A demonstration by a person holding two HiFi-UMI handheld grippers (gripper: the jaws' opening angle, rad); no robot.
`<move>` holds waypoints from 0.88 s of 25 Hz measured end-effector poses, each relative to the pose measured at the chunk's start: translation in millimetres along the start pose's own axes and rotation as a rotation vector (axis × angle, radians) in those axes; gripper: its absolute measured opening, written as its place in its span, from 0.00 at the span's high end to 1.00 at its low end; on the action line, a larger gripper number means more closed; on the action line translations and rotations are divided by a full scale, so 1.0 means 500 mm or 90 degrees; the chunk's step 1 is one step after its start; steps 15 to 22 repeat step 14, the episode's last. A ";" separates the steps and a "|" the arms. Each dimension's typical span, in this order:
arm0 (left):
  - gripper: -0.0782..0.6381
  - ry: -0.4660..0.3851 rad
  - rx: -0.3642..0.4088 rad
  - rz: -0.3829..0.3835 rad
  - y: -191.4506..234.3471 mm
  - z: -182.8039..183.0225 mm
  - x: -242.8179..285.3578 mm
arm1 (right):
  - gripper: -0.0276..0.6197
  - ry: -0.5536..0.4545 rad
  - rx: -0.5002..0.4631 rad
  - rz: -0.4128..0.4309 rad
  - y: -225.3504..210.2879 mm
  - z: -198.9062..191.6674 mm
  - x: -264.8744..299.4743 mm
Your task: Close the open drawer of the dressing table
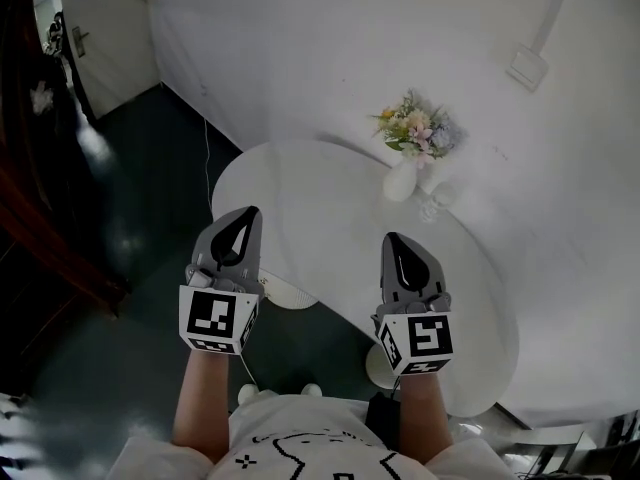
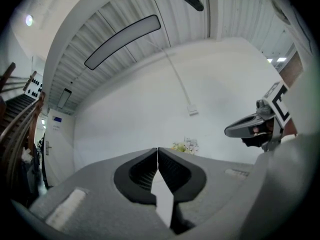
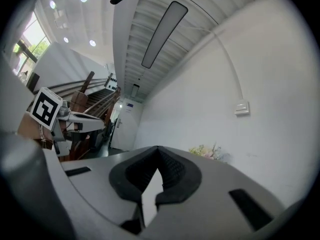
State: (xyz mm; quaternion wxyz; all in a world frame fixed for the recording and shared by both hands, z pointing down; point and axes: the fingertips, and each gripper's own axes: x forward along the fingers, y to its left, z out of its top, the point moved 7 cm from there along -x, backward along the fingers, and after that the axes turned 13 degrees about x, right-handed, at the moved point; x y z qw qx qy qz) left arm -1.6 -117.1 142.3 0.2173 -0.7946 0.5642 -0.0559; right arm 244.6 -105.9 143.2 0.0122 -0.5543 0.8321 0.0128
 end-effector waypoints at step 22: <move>0.87 -0.005 0.032 0.044 -0.071 0.067 -0.017 | 0.96 -0.018 -0.004 0.041 -0.070 0.027 -0.045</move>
